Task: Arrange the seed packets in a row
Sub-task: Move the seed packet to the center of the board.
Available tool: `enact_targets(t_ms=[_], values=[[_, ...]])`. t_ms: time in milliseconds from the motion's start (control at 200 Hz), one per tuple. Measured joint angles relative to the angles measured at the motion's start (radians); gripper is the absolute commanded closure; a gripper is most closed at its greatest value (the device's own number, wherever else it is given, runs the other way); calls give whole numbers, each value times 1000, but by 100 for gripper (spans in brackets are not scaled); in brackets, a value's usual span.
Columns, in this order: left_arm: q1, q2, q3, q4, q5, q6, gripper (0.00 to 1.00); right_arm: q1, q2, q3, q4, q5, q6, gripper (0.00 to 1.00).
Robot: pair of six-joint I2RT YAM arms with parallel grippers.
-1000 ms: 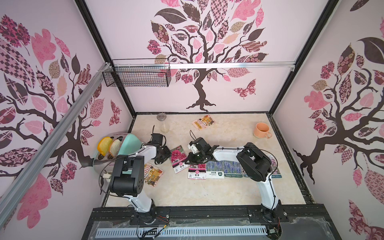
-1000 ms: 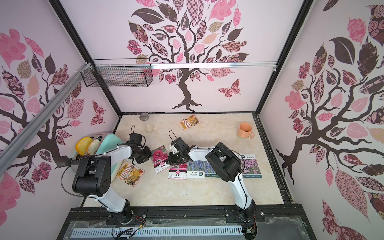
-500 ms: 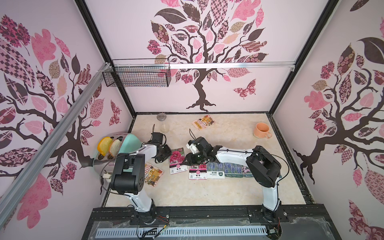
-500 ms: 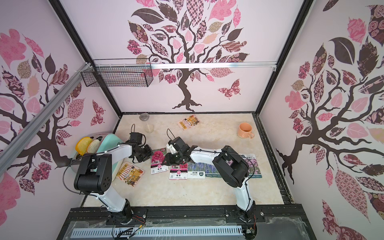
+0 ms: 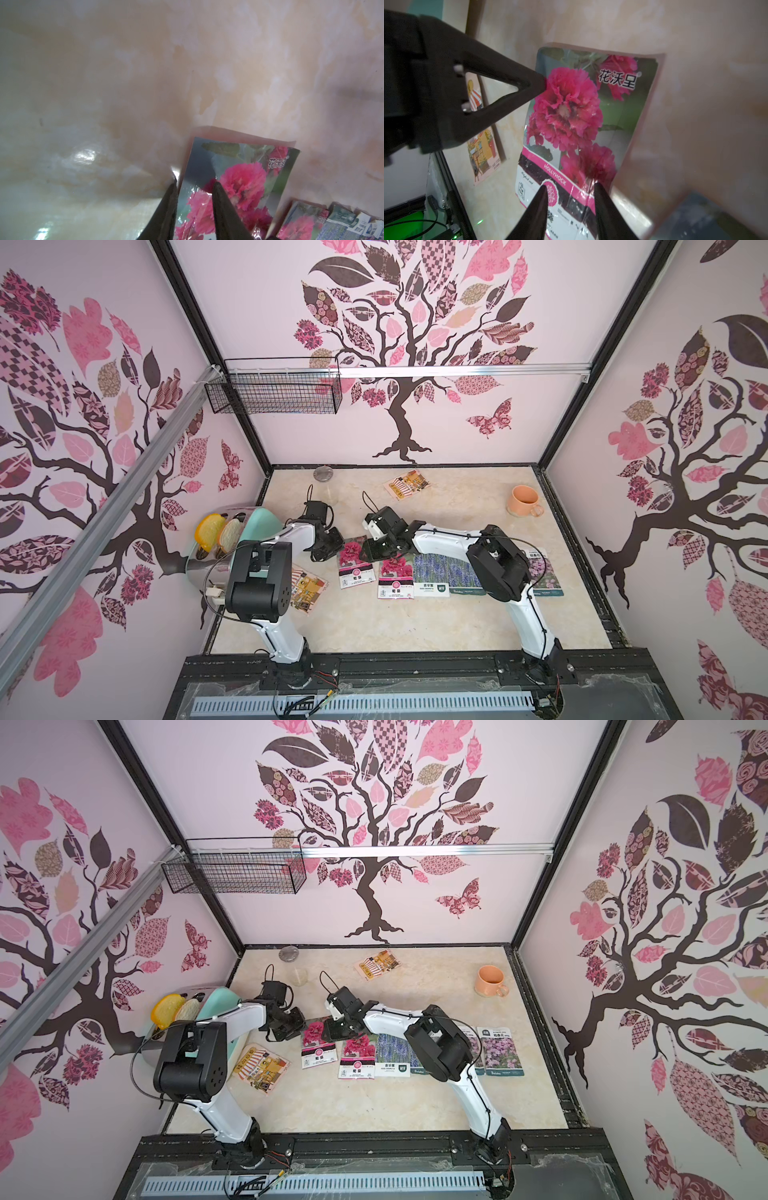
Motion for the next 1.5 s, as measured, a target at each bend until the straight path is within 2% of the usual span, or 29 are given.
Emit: enact_targets(t_ms=[350,620,935,1210,1501], values=[[0,40,54,-42,5,47,73,0,43,47,-16,-6,-17,61],[0,59,73,-45,9,68,76,12,-3,-43,31,-10,-4,63],[-14,6,-3,11,21,70,76,22,-80,-160,44,-13,3,63],[-54,-29,-49,22,23,49,76,21,-87,-172,51,-18,2,63],[-59,-64,-93,43,28,35,76,21,-87,-173,51,-23,-2,62]])
